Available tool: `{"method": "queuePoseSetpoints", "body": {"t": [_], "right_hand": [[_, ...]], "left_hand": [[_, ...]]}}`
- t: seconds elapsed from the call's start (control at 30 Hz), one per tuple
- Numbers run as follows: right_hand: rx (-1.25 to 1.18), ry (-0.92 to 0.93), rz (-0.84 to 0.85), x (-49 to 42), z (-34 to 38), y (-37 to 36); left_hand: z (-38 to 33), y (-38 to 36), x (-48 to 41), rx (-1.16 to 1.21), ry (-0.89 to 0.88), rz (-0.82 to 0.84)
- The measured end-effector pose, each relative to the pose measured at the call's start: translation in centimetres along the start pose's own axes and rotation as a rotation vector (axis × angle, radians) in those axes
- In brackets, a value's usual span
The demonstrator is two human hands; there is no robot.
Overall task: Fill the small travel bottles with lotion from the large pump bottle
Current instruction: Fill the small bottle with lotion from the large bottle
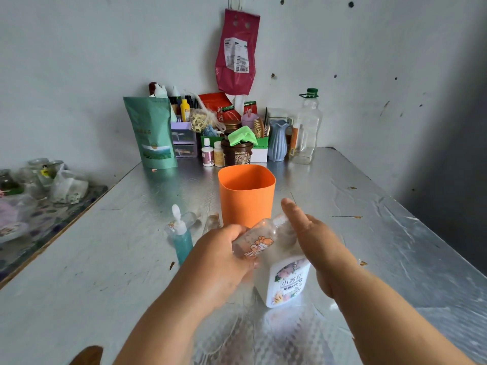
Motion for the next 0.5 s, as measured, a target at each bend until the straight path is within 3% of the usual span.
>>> {"method": "queuePoseSetpoints", "body": {"t": [0.23,0.5], "right_hand": [[-0.029,-0.021,0.049,0.56,0.64,-0.23],[-0.020,0.022,-0.007,0.04,0.14,-0.15]], "left_hand": [[-0.43,0.40,0.29,-0.009,-0.004,-0.012],[-0.19,0.11,0.08,0.033,-0.013,-0.017]]}}
Point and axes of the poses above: each hand's wrist, its own x-axis away from the middle knuckle, its own y-axis out of the back of the hand, z = x × y, the point moved 3 cm from there along -x, towards the middle knuckle, and after that the axes turned 14 degrees about -x, right-handed, at the moved point
